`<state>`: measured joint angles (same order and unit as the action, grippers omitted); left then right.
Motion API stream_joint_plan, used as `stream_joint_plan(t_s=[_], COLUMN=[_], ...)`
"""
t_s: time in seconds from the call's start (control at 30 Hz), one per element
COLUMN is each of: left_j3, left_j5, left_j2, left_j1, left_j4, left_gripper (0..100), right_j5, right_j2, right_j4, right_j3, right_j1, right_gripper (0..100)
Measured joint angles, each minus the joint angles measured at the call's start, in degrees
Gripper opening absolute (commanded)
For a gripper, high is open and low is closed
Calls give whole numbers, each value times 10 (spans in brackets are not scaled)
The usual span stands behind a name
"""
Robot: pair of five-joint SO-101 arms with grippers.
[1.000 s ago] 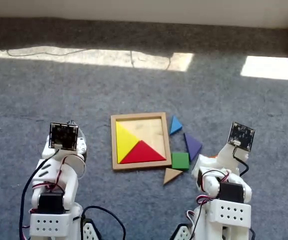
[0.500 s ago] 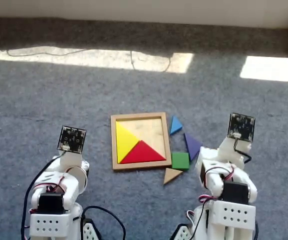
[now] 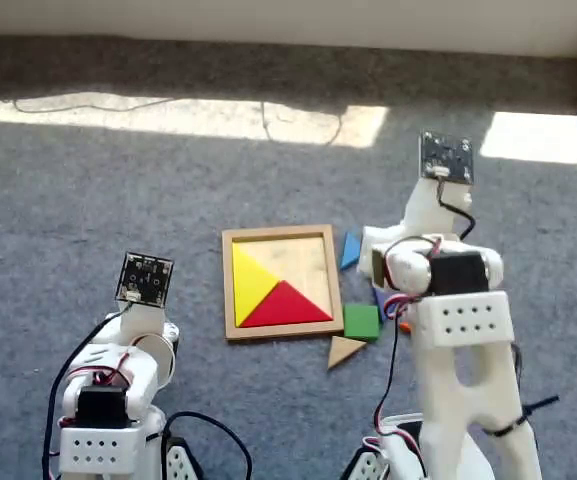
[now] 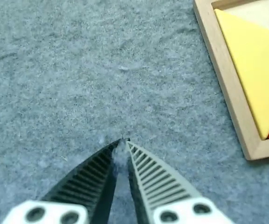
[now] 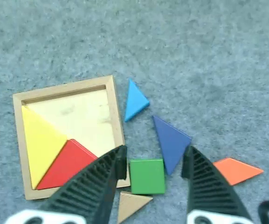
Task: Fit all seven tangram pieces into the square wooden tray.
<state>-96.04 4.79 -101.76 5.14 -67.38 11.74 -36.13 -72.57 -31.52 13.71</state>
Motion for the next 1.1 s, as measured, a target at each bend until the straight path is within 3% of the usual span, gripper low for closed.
stream_joint_plan(t_s=[0.17, 0.67, 1.1], left_j3=[0, 0, 0], left_j5=[0, 0, 0], left_j2=[0, -1, -1], left_j1=[0, 0, 0], left_j4=[0, 0, -2], left_gripper=[6, 6, 6], right_j5=[39, 43, 43], right_j2=[146, 542, 665], right_j4=[0, 1, 1], right_j3=[69, 316, 401], right_j1=[28, 40, 39], right_gripper=[289, 289, 289])
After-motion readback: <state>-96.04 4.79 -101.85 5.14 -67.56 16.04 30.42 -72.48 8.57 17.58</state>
